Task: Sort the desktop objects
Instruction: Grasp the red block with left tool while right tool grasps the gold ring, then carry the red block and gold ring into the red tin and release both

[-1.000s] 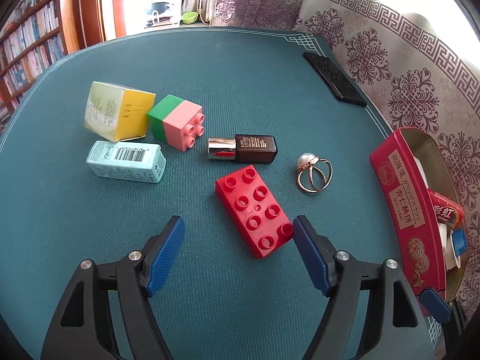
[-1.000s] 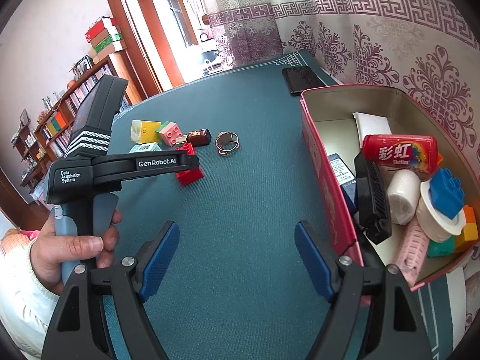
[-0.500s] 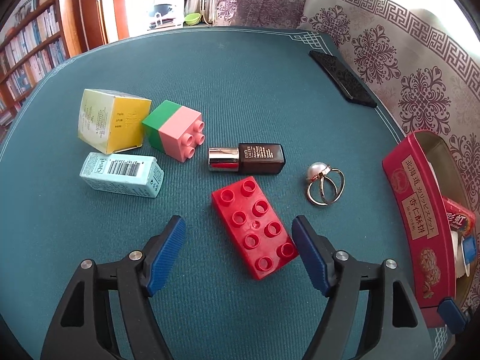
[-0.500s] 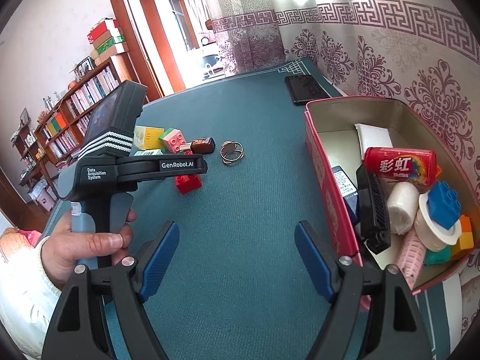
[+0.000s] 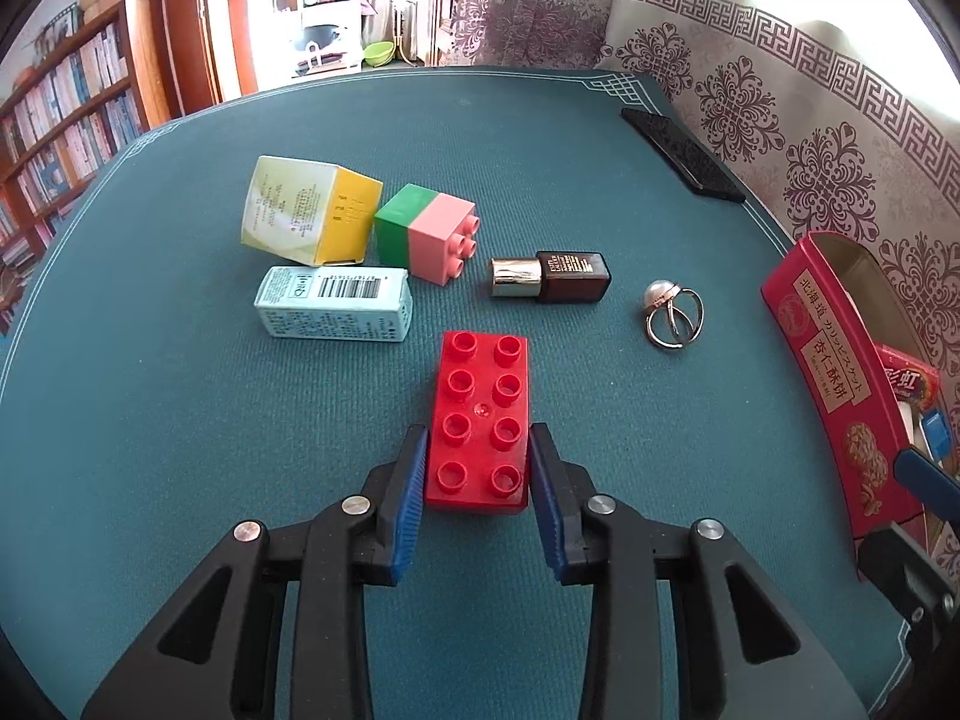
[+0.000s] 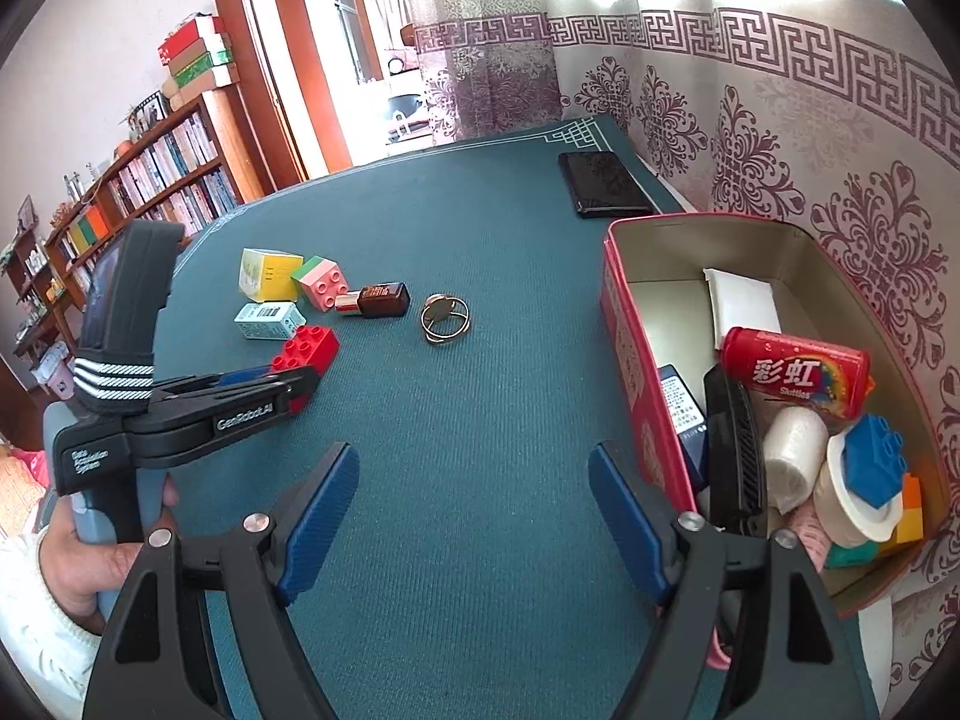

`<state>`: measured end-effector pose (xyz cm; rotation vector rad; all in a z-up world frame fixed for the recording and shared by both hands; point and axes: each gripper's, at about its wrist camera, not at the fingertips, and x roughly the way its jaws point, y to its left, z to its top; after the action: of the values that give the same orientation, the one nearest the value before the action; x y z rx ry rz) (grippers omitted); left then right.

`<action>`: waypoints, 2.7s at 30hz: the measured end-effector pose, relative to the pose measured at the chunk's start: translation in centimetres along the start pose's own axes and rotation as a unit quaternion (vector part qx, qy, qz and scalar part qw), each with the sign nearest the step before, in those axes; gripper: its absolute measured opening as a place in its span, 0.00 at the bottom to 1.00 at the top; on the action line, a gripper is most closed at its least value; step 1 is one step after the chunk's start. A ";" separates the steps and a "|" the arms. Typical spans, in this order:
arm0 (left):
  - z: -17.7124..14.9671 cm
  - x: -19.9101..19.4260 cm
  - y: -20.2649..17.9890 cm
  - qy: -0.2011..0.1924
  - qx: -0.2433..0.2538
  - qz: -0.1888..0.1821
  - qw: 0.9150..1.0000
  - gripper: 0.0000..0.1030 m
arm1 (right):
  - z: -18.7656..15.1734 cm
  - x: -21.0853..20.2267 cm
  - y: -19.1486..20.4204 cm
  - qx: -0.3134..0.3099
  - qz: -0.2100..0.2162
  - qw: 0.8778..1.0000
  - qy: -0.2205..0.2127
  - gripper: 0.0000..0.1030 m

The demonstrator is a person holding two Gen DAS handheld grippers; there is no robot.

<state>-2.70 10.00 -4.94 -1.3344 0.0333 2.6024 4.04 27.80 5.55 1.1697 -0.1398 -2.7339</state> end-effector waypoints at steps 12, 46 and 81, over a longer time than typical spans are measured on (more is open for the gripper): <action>-2.3 -0.4 1.8 -0.009 -0.032 -0.017 0.999 0.34 | 2.3 2.9 3.0 -0.054 0.010 0.996 0.077 0.69; -3.1 0.7 1.4 -0.006 -0.049 -0.024 0.999 0.34 | 8.0 14.2 3.2 -0.057 -0.043 0.992 0.100 0.47; -4.1 -1.9 0.8 -0.032 -0.058 -0.035 0.997 0.34 | 2.1 -3.0 -2.2 0.041 -0.018 0.999 -0.007 0.35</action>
<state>1.49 8.39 -5.90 -1.2646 -0.1749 2.6204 4.32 30.56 8.74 1.1847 -0.2377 -2.7923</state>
